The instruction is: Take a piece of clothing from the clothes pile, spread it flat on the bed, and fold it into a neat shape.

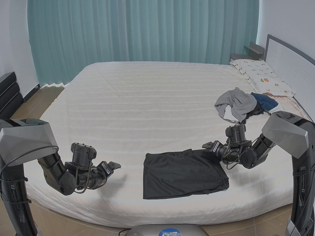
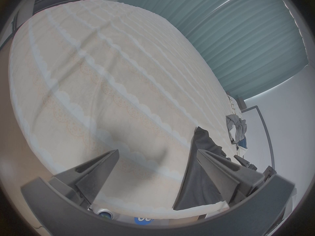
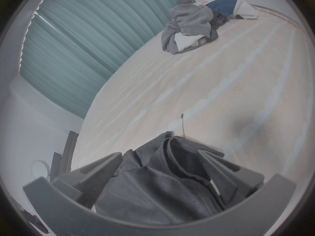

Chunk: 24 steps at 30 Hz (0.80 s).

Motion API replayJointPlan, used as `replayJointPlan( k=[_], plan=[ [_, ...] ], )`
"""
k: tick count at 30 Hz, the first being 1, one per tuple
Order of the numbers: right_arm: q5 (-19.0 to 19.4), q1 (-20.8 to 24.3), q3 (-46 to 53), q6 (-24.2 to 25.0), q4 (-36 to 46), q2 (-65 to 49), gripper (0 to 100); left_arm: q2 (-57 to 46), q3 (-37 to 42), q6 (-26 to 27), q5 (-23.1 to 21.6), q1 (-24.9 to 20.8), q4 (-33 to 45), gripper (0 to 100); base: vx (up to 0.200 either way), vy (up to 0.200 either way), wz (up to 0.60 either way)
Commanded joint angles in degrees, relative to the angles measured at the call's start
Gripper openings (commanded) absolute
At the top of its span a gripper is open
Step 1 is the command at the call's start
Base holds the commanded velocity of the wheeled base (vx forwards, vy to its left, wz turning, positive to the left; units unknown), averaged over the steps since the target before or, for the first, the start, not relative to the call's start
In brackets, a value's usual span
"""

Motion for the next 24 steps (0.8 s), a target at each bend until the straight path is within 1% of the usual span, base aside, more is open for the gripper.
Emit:
replayJointPlan(
  k=[1,5,12,16,17,24],
  plan=[
    [-0.1,0.1,-1.1,0.0,1.3,1.6,0,0.3,0.1,0.0,0.0,0.0,0.0,100,0.0,0.0,0.0],
    [-0.2,-0.6,-1.1,0.2,1.4,1.3,0,0.3,0.0,0.0,0.0,0.0,0.0,100,0.0,0.0,0.0],
    [0.0,-3.8,-1.1,0.3,1.3,0.7,0,0.4,0.0,0.1,0.0,0.0,0.0,100,0.0,0.0,0.0],
    [0.4,-4.0,-1.0,2.3,1.0,0.8,0,0.4,0.0,0.1,0.0,0.0,0.0,100,0.0,0.0,0.0],
    [0.4,-4.0,-1.1,3.6,1.0,0.9,0,0.4,0.0,0.1,0.0,-0.1,0.0,100,0.0,0.0,0.0],
    [0.4,-4.8,-1.3,3.9,0.9,0.9,0,0.4,0.0,0.1,0.0,-0.2,0.0,100,0.0,0.0,0.0]
  ],
)
